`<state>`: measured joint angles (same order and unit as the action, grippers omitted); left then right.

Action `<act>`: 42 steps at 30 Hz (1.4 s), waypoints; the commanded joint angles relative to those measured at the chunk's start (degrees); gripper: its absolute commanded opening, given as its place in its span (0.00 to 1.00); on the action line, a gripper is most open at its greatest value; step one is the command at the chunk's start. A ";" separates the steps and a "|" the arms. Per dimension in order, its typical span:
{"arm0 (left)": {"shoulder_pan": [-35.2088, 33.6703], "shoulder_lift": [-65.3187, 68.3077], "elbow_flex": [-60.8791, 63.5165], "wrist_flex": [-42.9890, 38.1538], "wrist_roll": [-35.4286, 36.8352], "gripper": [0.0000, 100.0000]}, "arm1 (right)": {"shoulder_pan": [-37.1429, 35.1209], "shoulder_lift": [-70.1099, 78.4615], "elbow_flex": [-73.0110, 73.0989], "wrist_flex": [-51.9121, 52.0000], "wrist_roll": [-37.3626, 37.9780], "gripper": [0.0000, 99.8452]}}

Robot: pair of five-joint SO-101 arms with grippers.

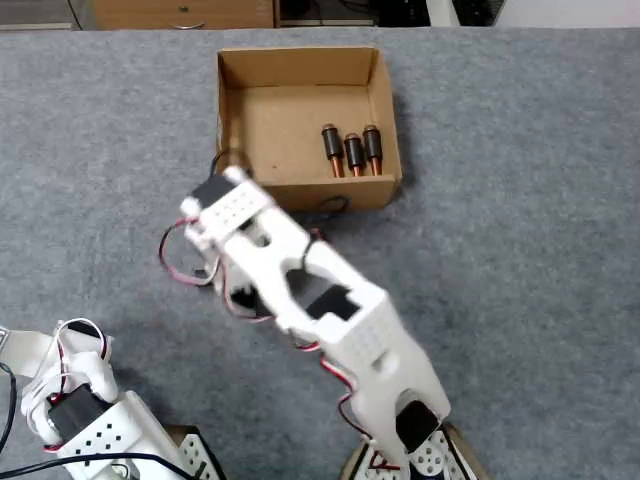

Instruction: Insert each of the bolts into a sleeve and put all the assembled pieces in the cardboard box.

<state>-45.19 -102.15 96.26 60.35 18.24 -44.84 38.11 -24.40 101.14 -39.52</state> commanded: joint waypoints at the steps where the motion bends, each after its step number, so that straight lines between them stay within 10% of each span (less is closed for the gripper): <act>1: -0.26 -0.31 0.70 0.09 0.09 0.02 | 2.15 -11.30 -2.51 0.97 0.62 0.00; 16: 0.97 -0.22 0.70 0.26 0.09 0.02 | 12.53 -35.65 -2.77 0.62 4.57 0.00; 32: 5.01 0.04 -1.76 4.66 -0.26 0.02 | 43.91 -66.33 -2.24 0.79 9.14 0.00; 42: 22.51 0.22 -17.14 9.05 0.09 0.02 | 57.19 -78.29 10.59 0.53 12.22 0.00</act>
<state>-27.25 -102.15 84.84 68.97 18.24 10.37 -38.64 -18.68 101.32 -28.35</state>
